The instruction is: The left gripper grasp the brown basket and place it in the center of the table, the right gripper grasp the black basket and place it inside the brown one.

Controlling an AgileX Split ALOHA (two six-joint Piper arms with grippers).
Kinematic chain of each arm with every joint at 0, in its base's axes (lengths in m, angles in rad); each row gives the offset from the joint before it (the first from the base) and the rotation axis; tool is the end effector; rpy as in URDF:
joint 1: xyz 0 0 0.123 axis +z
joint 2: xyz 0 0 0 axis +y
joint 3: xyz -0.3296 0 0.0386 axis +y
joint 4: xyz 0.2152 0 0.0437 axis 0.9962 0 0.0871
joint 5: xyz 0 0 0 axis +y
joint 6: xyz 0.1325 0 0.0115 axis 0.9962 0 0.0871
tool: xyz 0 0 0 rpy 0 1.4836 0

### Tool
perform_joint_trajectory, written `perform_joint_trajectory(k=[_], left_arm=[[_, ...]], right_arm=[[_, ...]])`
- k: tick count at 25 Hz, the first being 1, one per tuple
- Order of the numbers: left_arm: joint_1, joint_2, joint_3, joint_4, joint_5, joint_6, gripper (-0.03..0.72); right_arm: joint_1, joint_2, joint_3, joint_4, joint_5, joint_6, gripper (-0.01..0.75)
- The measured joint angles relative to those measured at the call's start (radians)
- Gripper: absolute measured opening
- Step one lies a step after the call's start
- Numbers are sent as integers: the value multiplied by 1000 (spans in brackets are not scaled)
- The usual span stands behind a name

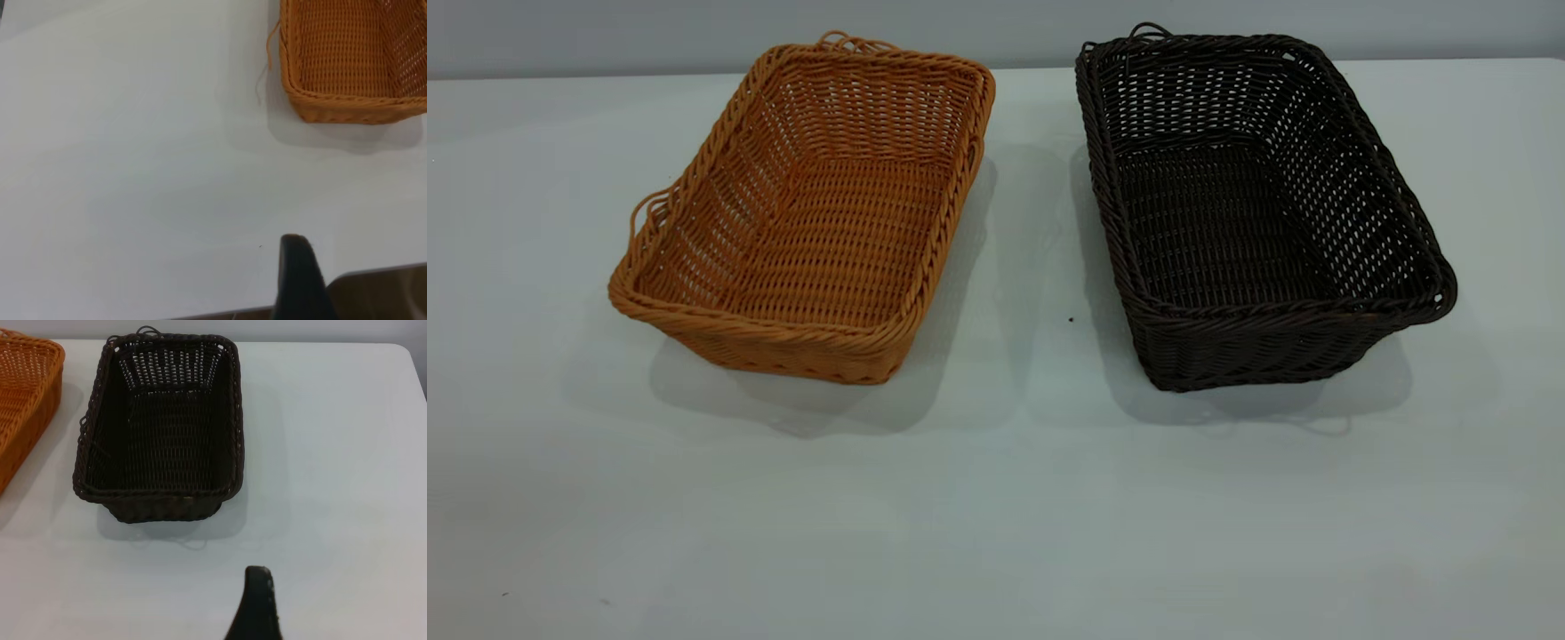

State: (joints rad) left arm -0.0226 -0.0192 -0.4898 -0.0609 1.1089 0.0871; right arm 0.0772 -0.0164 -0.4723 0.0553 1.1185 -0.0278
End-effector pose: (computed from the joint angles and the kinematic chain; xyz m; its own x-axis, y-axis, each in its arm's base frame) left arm -0.0481 -0.0062 0.2332 -0.4847 0.0708 -0.8718 0.0993 0.9947 0.0256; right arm -0.0473 0.0030 0.2272 -0.5139 -0.0434 -0.8568 -0.1213 0.9924 0.0225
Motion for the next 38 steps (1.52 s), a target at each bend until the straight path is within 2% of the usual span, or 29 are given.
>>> perform_joint_trajectory(k=[6, 11, 16, 22, 25, 28, 31, 36, 38], left_arm=[[0, 16, -4, 0, -2, -9, 419], [0, 220, -83, -1, -32, -39, 419], [0, 502, -155, -2, -216, 13, 433], [0, 853, -236, -2, -475, 47, 494], [0, 990, -283, -2, -568, 58, 499], [0, 1104, -334, -2, -617, 59, 499], [0, 1196, -373, -2, -631, 59, 499], [0, 1293, -391, -2, -652, 59, 499], [0, 1312, -391, -2, -653, 59, 499]], right_arm=[[0, 12, -4, 0, -15, -2, 547], [0, 175, -19, 56, -125, -37, 547], [0, 482, -19, 318, -240, -247, 559], [0, 950, -20, 769, -325, -712, 591], [35, 1180, -24, 919, -396, -815, 585], [115, 1392, -42, 1037, -458, -755, 584], [170, 1592, -94, 1167, -457, -649, 582], [180, 1850, -171, 1567, -462, -582, 582], [180, 1920, -185, 1673, -481, -557, 582]])
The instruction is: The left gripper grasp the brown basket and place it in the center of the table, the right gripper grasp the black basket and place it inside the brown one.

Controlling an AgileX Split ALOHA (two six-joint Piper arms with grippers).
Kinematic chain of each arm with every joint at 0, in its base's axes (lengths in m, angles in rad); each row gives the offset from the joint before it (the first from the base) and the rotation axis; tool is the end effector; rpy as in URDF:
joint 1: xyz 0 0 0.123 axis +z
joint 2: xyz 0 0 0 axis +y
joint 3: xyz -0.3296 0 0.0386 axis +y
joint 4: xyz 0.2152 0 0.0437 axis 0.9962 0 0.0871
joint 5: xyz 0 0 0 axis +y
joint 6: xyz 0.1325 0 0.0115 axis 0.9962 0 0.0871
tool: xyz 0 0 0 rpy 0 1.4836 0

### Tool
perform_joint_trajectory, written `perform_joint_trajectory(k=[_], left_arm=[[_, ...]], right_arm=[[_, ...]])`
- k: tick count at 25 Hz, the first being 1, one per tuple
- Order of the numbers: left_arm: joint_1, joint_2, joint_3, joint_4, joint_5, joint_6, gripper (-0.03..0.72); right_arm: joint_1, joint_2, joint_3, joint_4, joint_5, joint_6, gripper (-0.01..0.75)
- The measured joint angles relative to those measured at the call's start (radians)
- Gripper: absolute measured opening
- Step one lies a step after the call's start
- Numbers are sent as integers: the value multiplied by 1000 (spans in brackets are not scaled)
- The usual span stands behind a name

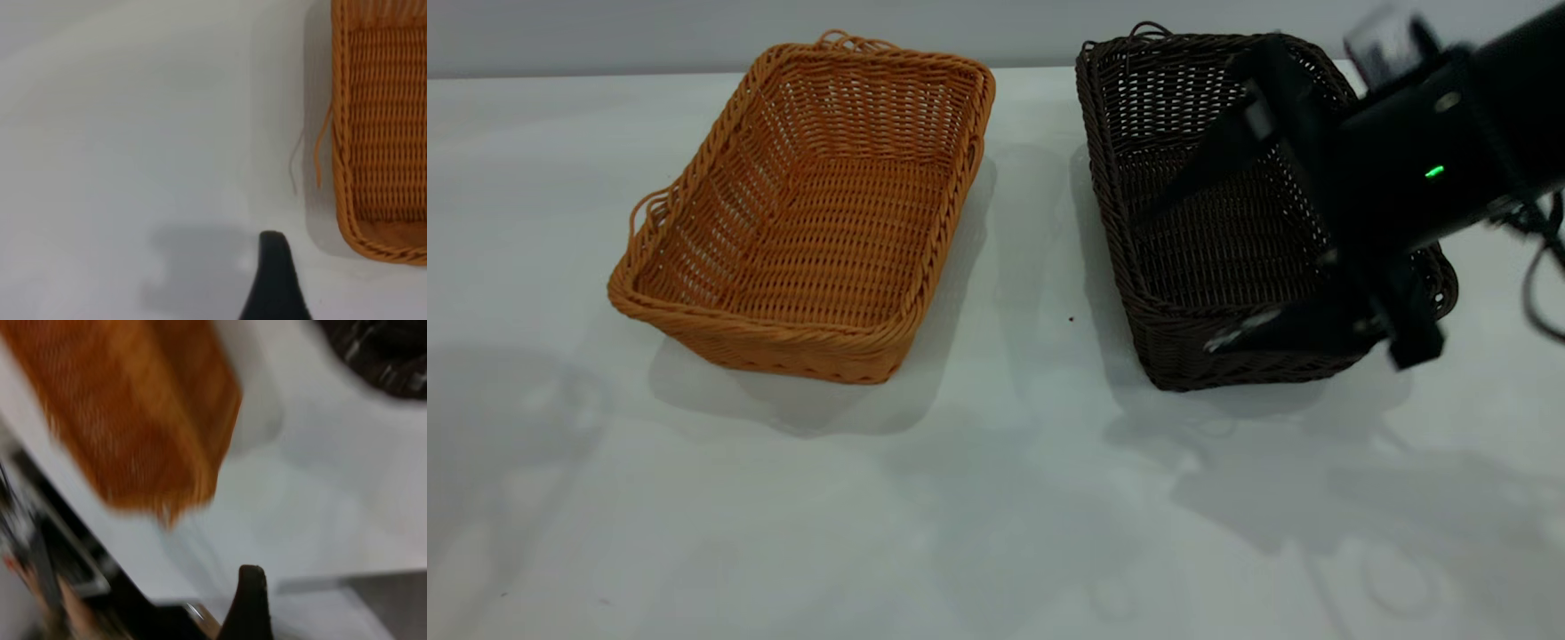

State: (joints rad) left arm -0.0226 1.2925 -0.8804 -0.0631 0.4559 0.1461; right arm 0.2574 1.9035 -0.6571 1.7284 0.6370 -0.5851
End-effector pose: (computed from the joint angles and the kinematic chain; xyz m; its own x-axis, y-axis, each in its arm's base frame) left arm 0.2556 -0.0095 0.3108 -0.6965 0.1050 -0.7098 0.1049 0.9935 0.0440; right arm 0.2782 0.1541 0.1389 -0.7726 0.5707 0.2783 0.5861 0.4724 0.6583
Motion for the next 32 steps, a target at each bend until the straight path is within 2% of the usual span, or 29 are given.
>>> perform_joint_trajectory(k=[13, 19, 26, 32], left_arm=[[0, 86, -14, -3, -19, 0, 499], [0, 248, -120, -6, -23, 0, 499], [-7, 558, -314, -107, -23, 44, 499], [-78, 815, -481, -179, -26, 140, 499]], right_arm=[[0, 180, -141, 56, -316, 323, 582], [0, 180, -145, 61, -461, 393, 570], [0, 182, -145, 64, -481, 393, 552], [0, 184, -145, 65, -487, 355, 552]])
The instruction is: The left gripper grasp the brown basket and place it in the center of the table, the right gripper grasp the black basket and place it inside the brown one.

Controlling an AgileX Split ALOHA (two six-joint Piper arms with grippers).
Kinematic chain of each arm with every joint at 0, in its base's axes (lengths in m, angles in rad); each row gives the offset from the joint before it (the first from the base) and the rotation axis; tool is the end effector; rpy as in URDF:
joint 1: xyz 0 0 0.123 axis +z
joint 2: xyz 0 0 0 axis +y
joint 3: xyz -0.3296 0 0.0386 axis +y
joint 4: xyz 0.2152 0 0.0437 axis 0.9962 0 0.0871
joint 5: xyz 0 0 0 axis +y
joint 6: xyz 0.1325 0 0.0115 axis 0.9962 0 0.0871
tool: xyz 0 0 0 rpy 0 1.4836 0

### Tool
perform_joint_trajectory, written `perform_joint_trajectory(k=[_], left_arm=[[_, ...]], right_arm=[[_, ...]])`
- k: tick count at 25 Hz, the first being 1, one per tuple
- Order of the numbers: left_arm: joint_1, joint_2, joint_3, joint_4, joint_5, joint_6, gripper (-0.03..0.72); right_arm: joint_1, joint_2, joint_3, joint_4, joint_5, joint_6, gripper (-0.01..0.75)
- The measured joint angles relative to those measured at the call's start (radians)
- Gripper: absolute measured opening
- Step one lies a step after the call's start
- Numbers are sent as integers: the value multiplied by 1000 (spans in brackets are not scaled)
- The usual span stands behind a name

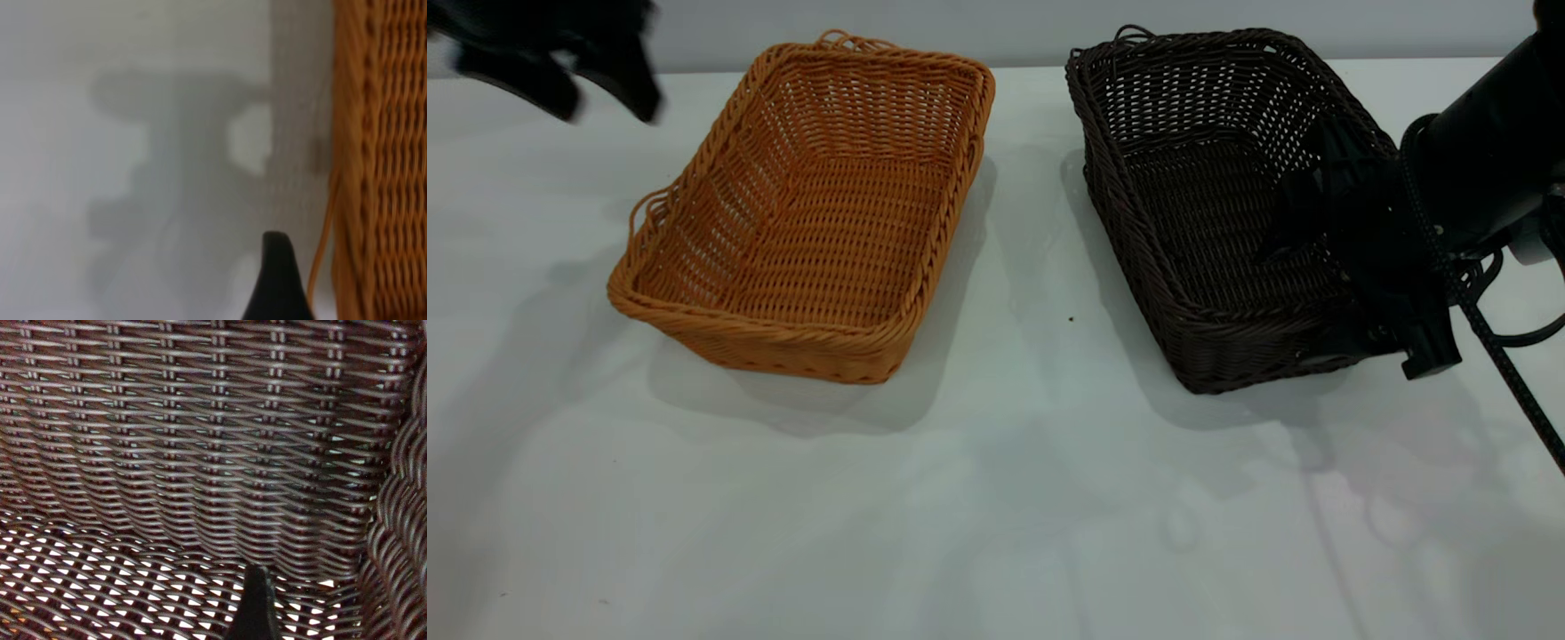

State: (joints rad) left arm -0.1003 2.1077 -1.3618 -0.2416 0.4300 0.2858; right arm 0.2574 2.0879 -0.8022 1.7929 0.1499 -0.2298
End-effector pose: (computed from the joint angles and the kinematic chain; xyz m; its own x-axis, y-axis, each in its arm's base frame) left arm 0.4484 -0.0585 0.1559 -0.8650 0.1525 -0.4781 0.2036 0.9774 -0.0567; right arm 0.3344 0.1081 0.0753 -0.3121 0.9409 0.1318 0.8870 0.2389 0.3952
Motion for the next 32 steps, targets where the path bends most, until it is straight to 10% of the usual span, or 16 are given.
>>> perform_joint_trajectory(k=[11, 18, 23, 32], left_arm=[[-55, 266, -135, -4, -50, 10, 461], [-63, 276, -135, -4, -57, 8, 113], [-63, 276, -136, -13, -62, 25, 81], [-121, 259, -137, -37, -108, 638, 78]], right_arm=[[0, 0, 0, 2, -10, -4, 507], [0, 1, 0, 2, -20, -5, 150], [-9, -7, -13, 0, -21, -10, 81], [-195, -69, -214, -229, 229, -209, 81]])
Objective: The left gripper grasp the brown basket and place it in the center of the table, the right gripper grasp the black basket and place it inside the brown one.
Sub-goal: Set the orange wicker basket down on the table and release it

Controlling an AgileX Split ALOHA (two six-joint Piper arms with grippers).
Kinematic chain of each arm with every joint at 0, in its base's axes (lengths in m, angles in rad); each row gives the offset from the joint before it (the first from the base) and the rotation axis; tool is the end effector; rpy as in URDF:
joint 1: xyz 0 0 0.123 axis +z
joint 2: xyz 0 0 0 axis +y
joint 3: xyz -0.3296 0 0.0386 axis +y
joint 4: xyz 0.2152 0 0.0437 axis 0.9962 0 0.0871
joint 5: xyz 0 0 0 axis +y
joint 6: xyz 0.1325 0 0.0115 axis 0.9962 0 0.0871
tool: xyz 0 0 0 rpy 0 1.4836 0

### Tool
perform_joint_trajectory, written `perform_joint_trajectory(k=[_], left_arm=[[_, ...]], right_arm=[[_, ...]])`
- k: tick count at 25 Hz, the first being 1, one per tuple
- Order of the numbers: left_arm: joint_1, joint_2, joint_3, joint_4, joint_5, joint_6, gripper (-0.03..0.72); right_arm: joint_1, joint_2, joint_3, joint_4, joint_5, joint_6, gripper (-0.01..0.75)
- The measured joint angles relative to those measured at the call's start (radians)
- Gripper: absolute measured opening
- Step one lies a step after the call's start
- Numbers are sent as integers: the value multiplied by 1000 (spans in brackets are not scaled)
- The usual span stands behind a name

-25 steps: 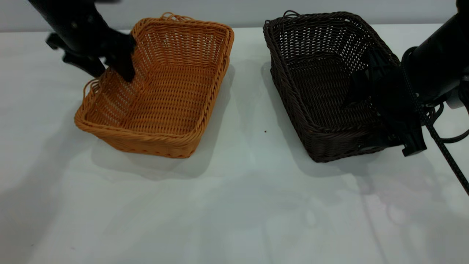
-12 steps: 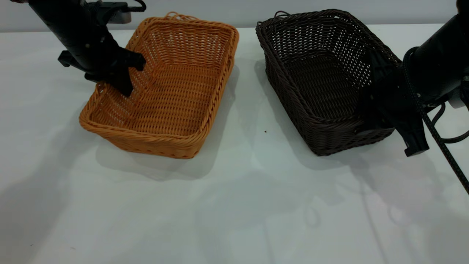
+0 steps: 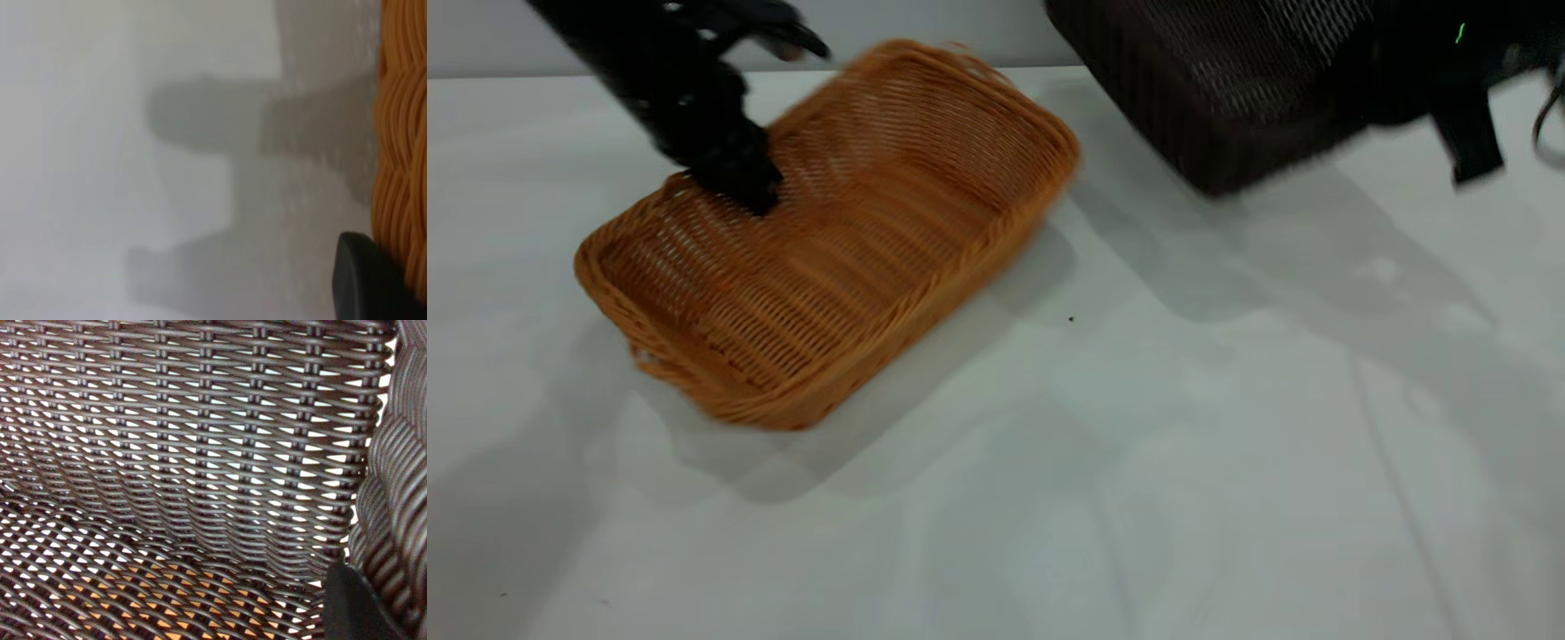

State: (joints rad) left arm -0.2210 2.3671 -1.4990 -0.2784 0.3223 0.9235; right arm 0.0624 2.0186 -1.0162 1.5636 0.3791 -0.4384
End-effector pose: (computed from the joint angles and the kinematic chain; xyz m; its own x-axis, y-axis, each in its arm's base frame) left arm 0.4814 -0.1200 0.0723 -0.5270 0.7434 -0.4119 0.7336 0.6426 0.2212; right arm 0.4013 0.0745 0.1474 -0.5968 0.8024 0.0032 0.5935 0.4387 0.6748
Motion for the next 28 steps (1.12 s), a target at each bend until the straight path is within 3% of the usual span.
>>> perform_joint_trajectory(k=[4, 7, 11, 18, 22, 28], left_arm=[[-101, -2, 0, -10, -47, 349, 78], [-175, -2, 0, -6, -55, 489, 78], [-234, 4, 0, 13, -61, 530, 78], [-269, 9, 0, -4, -75, 550, 86], [-275, 7, 0, -59, -77, 561, 169], [-281, -35, 1, -96, -78, 541, 404]], right_arm=[[-86, 0, -132, -305, 222, 89, 81], [-135, 0, -228, -529, 352, 176, 81], [-179, 0, -294, -702, 465, 239, 81], [-195, 0, -306, -732, 516, 252, 81], [-195, 0, -318, -737, 536, 252, 81], [-195, 0, -392, -742, 577, 252, 81]])
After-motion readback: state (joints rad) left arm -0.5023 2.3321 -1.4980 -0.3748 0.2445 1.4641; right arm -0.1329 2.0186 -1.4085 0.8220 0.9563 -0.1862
